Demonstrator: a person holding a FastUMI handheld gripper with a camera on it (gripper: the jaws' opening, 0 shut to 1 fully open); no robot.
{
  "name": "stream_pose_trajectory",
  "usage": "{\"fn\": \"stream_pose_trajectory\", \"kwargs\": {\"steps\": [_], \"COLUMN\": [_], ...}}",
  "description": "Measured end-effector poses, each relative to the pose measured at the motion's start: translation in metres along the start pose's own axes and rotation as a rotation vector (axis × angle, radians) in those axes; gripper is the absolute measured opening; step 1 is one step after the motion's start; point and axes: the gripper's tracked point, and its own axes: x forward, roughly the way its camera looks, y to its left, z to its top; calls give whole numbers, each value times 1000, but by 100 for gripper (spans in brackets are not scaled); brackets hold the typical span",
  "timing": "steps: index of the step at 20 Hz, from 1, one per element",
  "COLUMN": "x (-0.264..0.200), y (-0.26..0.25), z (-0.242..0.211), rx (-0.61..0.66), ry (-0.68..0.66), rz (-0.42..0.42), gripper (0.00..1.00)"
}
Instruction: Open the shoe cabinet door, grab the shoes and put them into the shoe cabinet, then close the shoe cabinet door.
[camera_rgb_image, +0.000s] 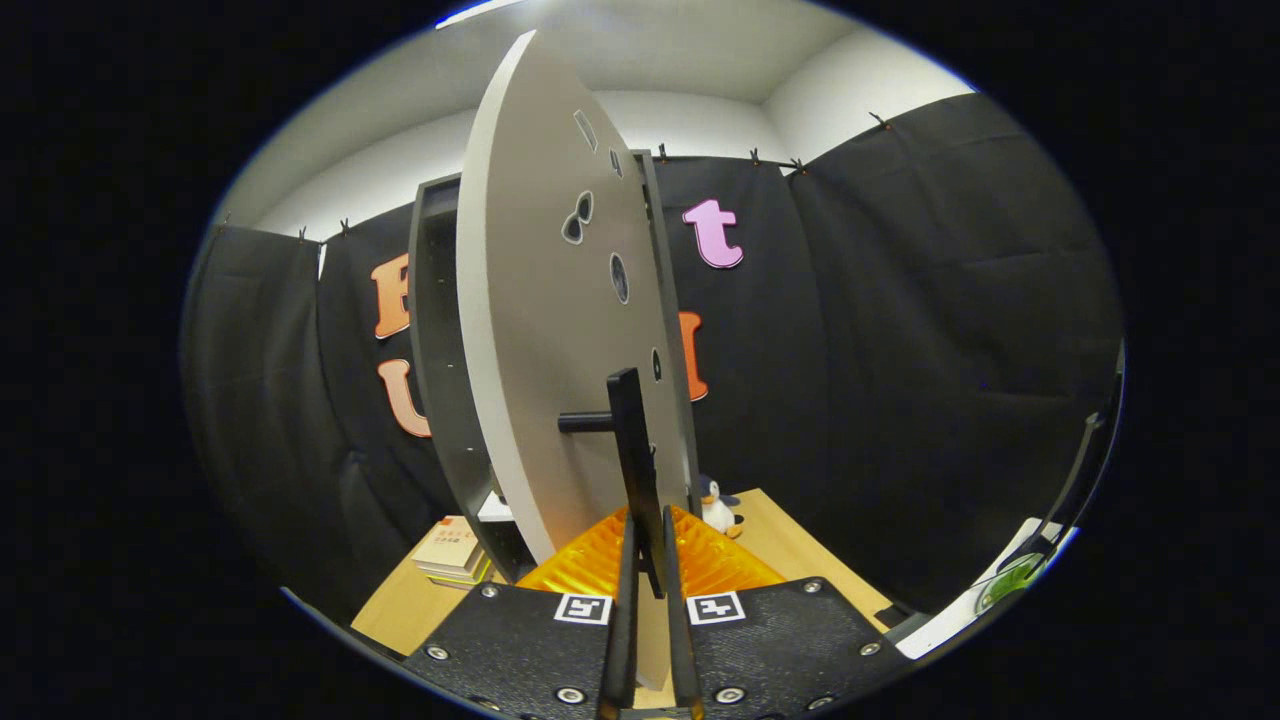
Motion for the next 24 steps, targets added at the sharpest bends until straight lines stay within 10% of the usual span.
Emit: {"fn": "stream_pose_trajectory", "kwargs": {"steps": [24], "x": [-37], "y": [-40], "z": [-2], "rx": [-67], "ry": [40], "rz": [-150], "gripper": [7]}}
